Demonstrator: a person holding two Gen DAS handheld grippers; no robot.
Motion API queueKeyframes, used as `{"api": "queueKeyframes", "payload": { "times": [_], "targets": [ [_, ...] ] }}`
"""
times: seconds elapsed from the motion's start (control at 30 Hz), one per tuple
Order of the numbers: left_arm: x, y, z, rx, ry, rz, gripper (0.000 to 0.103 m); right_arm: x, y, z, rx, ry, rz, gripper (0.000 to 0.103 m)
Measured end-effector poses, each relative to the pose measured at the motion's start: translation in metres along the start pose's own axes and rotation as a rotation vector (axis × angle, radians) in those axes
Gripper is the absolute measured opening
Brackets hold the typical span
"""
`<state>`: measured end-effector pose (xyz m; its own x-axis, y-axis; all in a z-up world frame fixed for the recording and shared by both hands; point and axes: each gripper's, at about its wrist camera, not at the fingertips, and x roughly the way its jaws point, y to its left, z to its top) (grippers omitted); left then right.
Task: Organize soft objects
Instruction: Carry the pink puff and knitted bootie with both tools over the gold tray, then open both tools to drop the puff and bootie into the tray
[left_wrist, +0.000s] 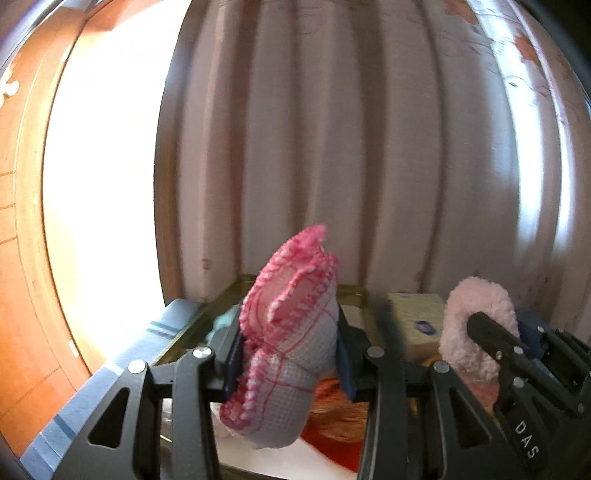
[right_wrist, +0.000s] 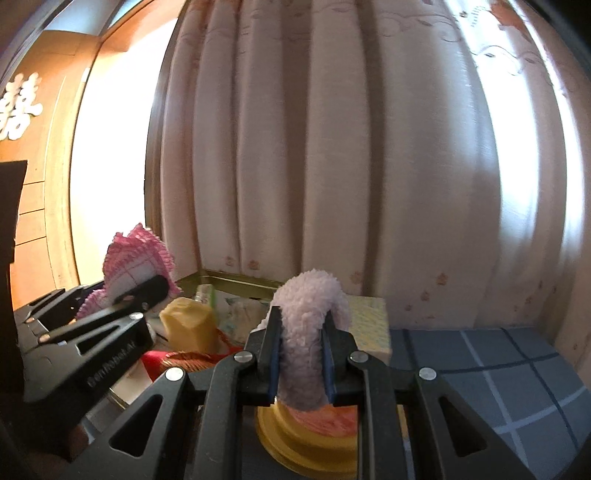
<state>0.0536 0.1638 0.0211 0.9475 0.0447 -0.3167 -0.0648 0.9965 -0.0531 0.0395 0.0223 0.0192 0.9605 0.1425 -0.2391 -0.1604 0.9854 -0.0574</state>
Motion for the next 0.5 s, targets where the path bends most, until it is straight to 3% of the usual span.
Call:
{"api": "queueKeyframes", "payload": {
  "times": [0.23,0.5],
  "targets": [
    [0.013,0.034,0.003,-0.055,0.032,0.056,0.04,0.022,0.033,0.005,-0.04,-0.012,0.033,0.02],
    [0.026,0.037,0.005,-0.058,0.078,0.081,0.04,0.055,0.058,0.012,-0.062,0.006,0.069,0.02]
  ]
}}
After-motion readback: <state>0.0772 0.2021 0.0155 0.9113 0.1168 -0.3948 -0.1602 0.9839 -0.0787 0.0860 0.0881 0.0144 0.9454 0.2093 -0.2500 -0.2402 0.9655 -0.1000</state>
